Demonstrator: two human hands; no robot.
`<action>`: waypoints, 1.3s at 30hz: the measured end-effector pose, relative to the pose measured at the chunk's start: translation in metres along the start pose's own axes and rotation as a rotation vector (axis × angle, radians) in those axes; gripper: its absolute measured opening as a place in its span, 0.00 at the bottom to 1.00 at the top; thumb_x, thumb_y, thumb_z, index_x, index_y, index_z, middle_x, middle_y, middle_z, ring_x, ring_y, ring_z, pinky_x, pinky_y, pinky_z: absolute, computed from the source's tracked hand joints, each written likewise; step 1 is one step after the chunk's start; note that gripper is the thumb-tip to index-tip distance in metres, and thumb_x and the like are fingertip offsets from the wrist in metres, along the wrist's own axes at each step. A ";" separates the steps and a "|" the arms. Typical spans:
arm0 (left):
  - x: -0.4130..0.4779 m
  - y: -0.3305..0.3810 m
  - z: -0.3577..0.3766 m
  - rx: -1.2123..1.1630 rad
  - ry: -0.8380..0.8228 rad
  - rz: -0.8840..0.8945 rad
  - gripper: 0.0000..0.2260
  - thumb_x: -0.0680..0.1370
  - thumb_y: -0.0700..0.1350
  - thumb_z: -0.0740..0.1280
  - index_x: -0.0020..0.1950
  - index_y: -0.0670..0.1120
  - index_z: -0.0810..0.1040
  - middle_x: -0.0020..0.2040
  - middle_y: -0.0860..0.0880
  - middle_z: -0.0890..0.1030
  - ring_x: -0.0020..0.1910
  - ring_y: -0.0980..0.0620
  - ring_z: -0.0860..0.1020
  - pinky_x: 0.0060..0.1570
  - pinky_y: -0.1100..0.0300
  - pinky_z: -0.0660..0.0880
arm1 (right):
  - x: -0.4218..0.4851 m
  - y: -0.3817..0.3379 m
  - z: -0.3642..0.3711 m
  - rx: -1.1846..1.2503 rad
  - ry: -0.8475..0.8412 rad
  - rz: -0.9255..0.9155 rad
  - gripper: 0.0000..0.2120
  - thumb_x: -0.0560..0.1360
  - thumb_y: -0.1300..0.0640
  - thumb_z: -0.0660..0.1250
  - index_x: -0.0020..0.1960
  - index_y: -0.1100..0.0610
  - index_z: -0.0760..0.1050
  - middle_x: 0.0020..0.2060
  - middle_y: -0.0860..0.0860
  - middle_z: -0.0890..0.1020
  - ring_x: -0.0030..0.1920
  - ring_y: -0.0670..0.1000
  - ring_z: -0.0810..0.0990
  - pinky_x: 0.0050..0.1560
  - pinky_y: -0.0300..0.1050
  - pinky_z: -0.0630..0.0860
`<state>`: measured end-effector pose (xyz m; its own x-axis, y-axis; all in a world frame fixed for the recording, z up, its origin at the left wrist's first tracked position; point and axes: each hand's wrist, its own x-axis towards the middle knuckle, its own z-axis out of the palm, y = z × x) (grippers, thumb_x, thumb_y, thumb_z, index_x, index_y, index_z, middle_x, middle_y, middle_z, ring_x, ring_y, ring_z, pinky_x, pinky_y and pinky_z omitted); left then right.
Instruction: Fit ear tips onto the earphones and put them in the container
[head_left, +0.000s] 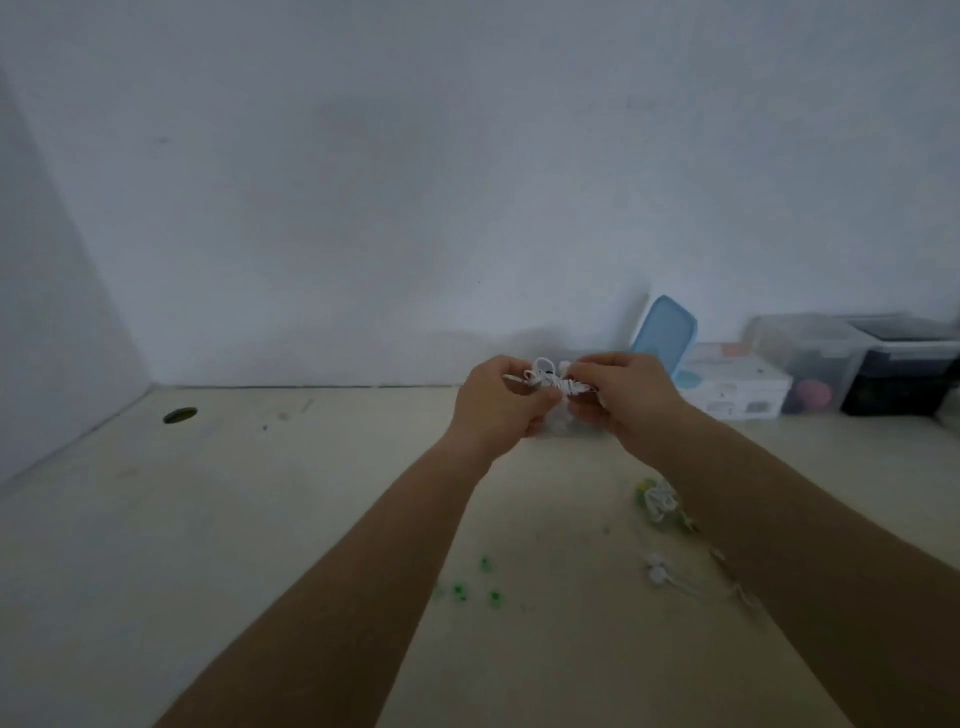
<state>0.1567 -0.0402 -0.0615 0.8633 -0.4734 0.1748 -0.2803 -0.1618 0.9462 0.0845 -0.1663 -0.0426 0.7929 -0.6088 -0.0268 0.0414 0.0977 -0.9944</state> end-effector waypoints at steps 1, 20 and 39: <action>0.023 0.000 0.005 0.052 0.034 0.026 0.11 0.71 0.43 0.77 0.50 0.46 0.79 0.46 0.44 0.85 0.45 0.43 0.84 0.45 0.52 0.81 | 0.022 -0.003 0.001 -0.043 0.025 -0.022 0.04 0.75 0.66 0.70 0.50 0.65 0.79 0.39 0.59 0.82 0.35 0.53 0.81 0.38 0.44 0.82; 0.067 -0.032 0.001 0.526 0.060 0.167 0.14 0.76 0.49 0.70 0.62 0.49 0.79 0.58 0.49 0.78 0.54 0.54 0.76 0.53 0.64 0.67 | 0.082 0.006 -0.013 -0.937 0.046 -0.385 0.10 0.77 0.53 0.64 0.41 0.54 0.81 0.36 0.50 0.83 0.39 0.51 0.82 0.45 0.49 0.80; -0.093 -0.015 0.082 0.680 -0.481 0.046 0.18 0.66 0.54 0.79 0.50 0.55 0.77 0.48 0.53 0.78 0.46 0.54 0.76 0.51 0.59 0.75 | -0.058 0.008 -0.130 -1.168 -0.328 -0.143 0.03 0.72 0.54 0.74 0.45 0.50 0.82 0.39 0.45 0.85 0.39 0.44 0.83 0.43 0.37 0.78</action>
<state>0.0463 -0.0653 -0.1141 0.6150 -0.7852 -0.0722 -0.6361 -0.5481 0.5430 -0.0405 -0.2327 -0.0624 0.9487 -0.3122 -0.0498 -0.2962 -0.8227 -0.4852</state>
